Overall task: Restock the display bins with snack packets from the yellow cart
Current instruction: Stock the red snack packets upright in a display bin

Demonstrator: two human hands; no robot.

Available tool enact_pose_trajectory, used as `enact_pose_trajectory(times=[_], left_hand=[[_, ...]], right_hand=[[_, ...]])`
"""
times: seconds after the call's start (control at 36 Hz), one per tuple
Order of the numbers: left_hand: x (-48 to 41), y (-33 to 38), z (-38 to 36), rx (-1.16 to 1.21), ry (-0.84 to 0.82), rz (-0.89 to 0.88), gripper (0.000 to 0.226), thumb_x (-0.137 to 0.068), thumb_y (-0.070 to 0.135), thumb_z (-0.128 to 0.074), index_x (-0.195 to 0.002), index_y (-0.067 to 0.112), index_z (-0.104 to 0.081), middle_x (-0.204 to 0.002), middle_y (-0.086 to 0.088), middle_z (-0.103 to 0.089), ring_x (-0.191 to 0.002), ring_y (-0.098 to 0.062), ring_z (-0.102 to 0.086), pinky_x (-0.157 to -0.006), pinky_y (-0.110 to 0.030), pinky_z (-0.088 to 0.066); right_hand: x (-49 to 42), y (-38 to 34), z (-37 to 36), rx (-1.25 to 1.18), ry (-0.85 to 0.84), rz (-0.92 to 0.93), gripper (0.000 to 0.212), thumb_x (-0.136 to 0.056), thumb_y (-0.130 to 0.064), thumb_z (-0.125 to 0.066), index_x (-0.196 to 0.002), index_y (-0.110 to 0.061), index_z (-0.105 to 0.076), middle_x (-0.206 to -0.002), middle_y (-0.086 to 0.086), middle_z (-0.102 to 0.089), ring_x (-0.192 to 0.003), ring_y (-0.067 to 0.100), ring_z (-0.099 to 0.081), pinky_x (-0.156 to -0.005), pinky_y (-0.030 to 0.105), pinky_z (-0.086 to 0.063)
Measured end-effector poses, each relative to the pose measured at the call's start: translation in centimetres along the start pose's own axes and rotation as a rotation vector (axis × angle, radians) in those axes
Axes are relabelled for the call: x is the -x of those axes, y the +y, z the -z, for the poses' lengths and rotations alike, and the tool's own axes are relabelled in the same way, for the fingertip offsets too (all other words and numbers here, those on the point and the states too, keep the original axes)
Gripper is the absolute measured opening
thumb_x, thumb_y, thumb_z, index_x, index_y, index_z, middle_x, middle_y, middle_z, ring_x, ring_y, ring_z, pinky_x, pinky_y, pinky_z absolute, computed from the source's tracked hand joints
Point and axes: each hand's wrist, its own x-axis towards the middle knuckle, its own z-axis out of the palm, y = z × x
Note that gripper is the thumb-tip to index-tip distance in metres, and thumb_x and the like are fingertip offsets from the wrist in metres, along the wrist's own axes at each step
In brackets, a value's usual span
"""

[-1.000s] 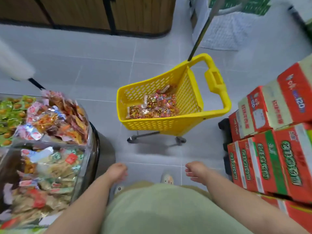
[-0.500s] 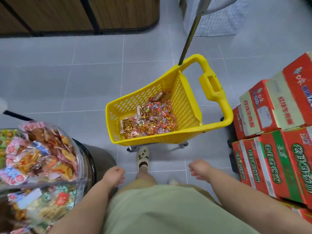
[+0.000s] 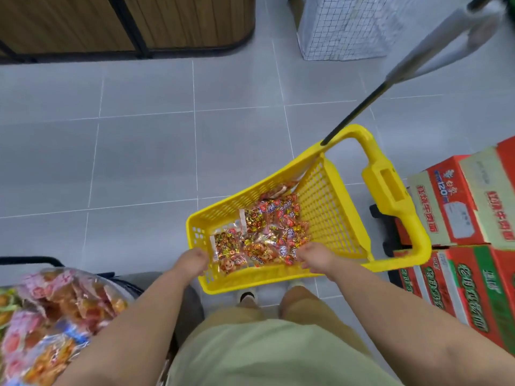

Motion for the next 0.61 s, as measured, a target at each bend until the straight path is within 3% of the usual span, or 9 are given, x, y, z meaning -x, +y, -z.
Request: enact_pose_trajectory(times=[0.08,0.17,0.22,0.28,0.33,0.36,0.44,0.5,0.61], left_hand=[[-0.6,0.6,-0.3,0.071,-0.045,0.007,0.024,-0.1,0.017,-0.045,-0.077,0.011,-0.052,-0.075,-0.008,-0.055,-0.065,-0.021,-0.052,-0.055,-0.024,-0.038],[-1.3,0.6,-1.5,0.164,-0.08,0.067,0.024,-0.101,0.025,-0.043,-0.083,0.011,-0.052,-0.073,-0.006,-0.055,-0.062,-0.02,-0.052,-0.052,-0.024,-0.035],[-1.8,0.5,-2.4,0.202,-0.073,0.105,0.027,-0.102,0.027,-0.042,-0.083,0.011,-0.051,-0.07,-0.005,-0.054,-0.059,-0.018,-0.049,-0.051,-0.024,-0.032],[-2.5,0.4,-3.2,0.214,-0.066,0.127,0.03,-0.102,0.025,-0.042,-0.076,0.011,-0.049,-0.068,-0.005,-0.053,-0.057,-0.017,-0.046,-0.05,-0.025,-0.03],[-3.3,0.4,-3.9,0.24,-0.058,0.167,0.031,-0.102,0.021,-0.042,-0.073,0.012,-0.049,-0.07,-0.006,-0.053,-0.059,-0.018,-0.046,-0.051,-0.025,-0.03],[-3.6,0.5,-4.2,0.244,-0.051,0.19,0.03,-0.101,0.021,-0.042,-0.073,0.012,-0.05,-0.072,-0.007,-0.054,-0.062,-0.019,-0.048,-0.052,-0.025,-0.032],[-4.7,0.9,-5.2,0.247,-0.05,0.217,0.027,-0.099,0.018,-0.044,-0.073,0.013,-0.052,-0.073,-0.006,-0.056,-0.067,-0.02,-0.054,-0.06,-0.026,-0.039],[-5.5,1.1,-5.9,0.262,-0.051,0.209,0.027,-0.098,0.016,-0.046,-0.072,0.013,-0.052,-0.072,-0.007,-0.056,-0.067,-0.022,-0.053,-0.064,-0.028,-0.039],[-6.6,1.1,-7.0,0.252,-0.05,0.22,0.015,-0.099,0.021,-0.047,-0.094,0.016,-0.06,-0.084,-0.003,-0.064,-0.073,-0.017,-0.059,-0.063,-0.028,-0.044]], right_hand=[[-1.8,-1.3,0.4,0.027,-0.007,0.004,0.032,-0.096,-0.01,-0.042,-0.116,0.009,-0.057,-0.095,0.015,-0.055,-0.089,0.023,-0.055,-0.066,0.026,-0.039],[-4.0,-1.8,0.6,0.059,-0.041,-0.005,0.032,-0.096,-0.01,-0.044,-0.122,0.005,-0.056,-0.096,0.008,-0.054,-0.087,0.016,-0.051,-0.055,0.013,-0.041],[-5.5,-2.1,0.6,0.114,-0.056,-0.01,0.032,-0.096,-0.009,-0.044,-0.121,0.006,-0.057,-0.1,0.016,-0.058,-0.087,0.019,-0.053,-0.057,0.013,-0.045],[-7.3,-2.1,0.8,0.224,-0.085,-0.005,0.031,-0.096,-0.008,-0.039,-0.108,0.009,-0.062,-0.104,0.023,-0.062,-0.091,0.027,-0.059,-0.075,0.028,-0.051],[-9.2,-2.2,1.2,0.346,-0.08,0.021,0.032,-0.097,-0.011,-0.037,-0.081,-0.002,-0.063,-0.084,0.012,-0.058,-0.077,0.019,-0.057,-0.073,0.027,-0.045],[-10.4,-2.1,1.5,0.391,-0.066,0.039,0.032,-0.098,-0.014,-0.036,-0.082,-0.009,-0.063,-0.084,0.005,-0.055,-0.076,0.017,-0.055,-0.07,0.026,-0.042],[-14.2,-1.8,2.3,0.386,0.021,0.069,0.031,-0.099,-0.016,-0.039,-0.122,-0.006,-0.057,-0.123,0.012,-0.059,-0.107,0.025,-0.057,-0.081,0.027,-0.043],[-16.7,-1.5,2.7,0.387,0.071,0.108,0.035,-0.097,-0.012,-0.044,-0.13,-0.009,-0.053,-0.134,0.013,-0.053,-0.115,0.027,-0.055,-0.088,0.027,-0.044],[-20.5,-1.0,3.1,0.363,0.091,0.124,0.054,-0.091,0.0,-0.046,-0.142,-0.017,-0.041,-0.147,0.008,-0.037,-0.096,0.021,-0.056,-0.061,0.027,-0.048]])
